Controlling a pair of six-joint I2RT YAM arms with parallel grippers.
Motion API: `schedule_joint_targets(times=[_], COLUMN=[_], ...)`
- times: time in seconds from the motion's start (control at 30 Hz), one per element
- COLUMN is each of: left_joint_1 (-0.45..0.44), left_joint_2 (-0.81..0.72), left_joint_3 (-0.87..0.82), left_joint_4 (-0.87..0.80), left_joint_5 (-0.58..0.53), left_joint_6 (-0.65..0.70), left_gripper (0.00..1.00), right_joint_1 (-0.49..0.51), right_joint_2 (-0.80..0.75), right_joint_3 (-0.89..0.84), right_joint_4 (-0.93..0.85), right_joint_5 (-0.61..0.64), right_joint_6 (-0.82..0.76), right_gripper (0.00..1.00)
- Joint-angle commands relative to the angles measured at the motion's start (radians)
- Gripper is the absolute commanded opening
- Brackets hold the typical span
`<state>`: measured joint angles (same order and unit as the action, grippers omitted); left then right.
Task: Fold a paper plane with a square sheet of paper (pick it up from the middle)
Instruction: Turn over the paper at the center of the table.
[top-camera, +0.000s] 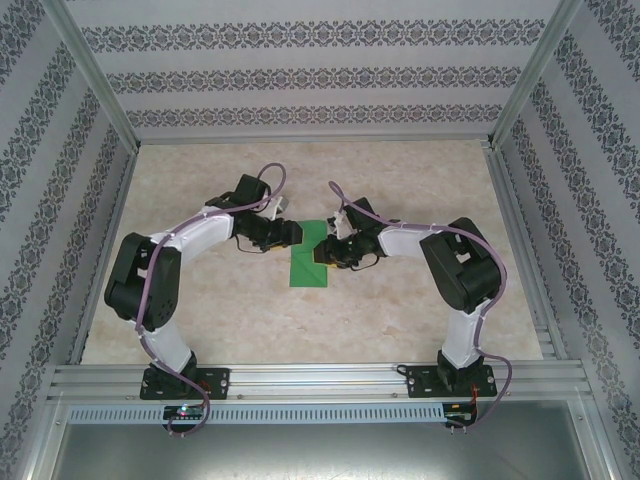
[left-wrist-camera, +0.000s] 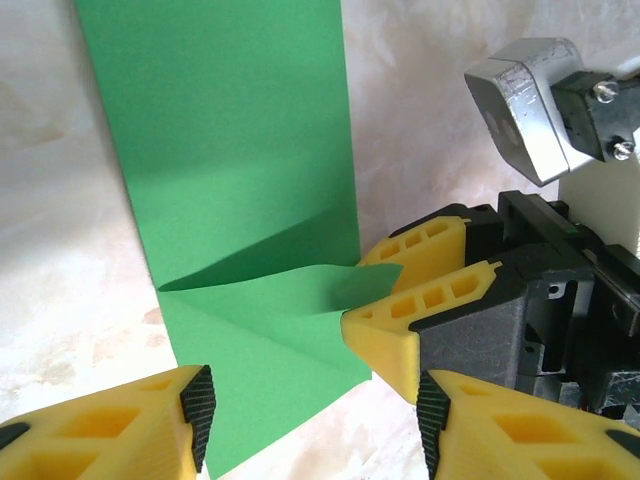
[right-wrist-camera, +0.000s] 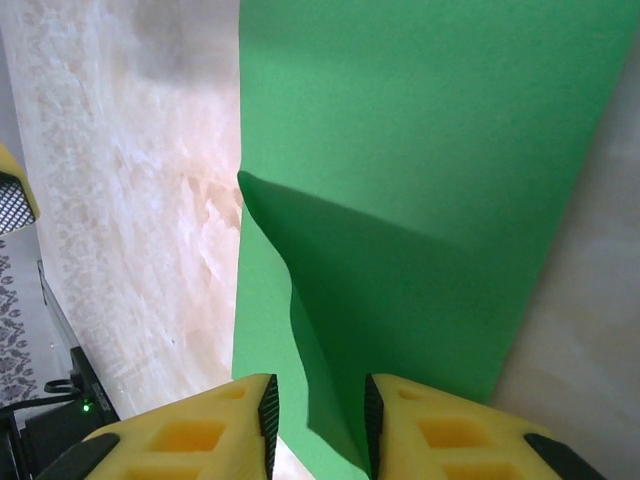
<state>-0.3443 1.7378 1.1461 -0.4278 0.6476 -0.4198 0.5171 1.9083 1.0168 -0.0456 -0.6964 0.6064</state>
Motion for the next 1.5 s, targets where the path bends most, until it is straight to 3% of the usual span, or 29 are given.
schedule_joint_targets(times=[0.0, 0.17, 0.4, 0.7, 0.87, 1.1, 1.37, 1.47], left_joint_1=[0.017, 0.03, 0.041, 0.046, 0.046, 0.047, 0.046, 0.046], left_joint_2=[-0.022, -0.082, -0.172, -0.279, -0.359, -0.356, -0.308, -0.29], left_joint_3=[-0.056, -0.146, -0.253, -0.386, -0.419, -0.46, -0.433, -0.431], left_joint_4=[0.054, 0.134, 0.292, 0.575, 0.644, 0.881, 0.869, 0.909], left_joint_5=[0.03, 0.013, 0.022, 0.039, 0.007, 0.074, 0.116, 0.126], left_joint_6=[-0.021, -0.053, -0.171, -0.439, -0.532, -0.731, -0.743, -0.77], left_gripper=[0.62, 0.77, 0.84, 0.85, 0.87, 0.87, 0.82, 0.76], right_joint_1=[0.023, 0.026, 0.011, -0.018, -0.028, -0.028, -0.028, -0.027], right_joint_2=[0.039, 0.052, -0.005, -0.119, -0.176, -0.206, -0.232, -0.229], right_joint_3=[0.031, 0.029, -0.005, -0.059, -0.061, -0.044, -0.057, -0.061], right_joint_4=[0.029, 0.071, 0.148, 0.276, 0.324, 0.357, 0.413, 0.431], right_joint_5=[-0.041, -0.063, -0.098, -0.181, -0.211, -0.231, -0.242, -0.248], right_joint_6=[-0.031, -0.013, 0.052, 0.164, 0.218, 0.259, 0.304, 0.319], right_gripper=[0.3, 0.24, 0.1, 0.04, 0.04, 0.04, 0.04, 0.04])
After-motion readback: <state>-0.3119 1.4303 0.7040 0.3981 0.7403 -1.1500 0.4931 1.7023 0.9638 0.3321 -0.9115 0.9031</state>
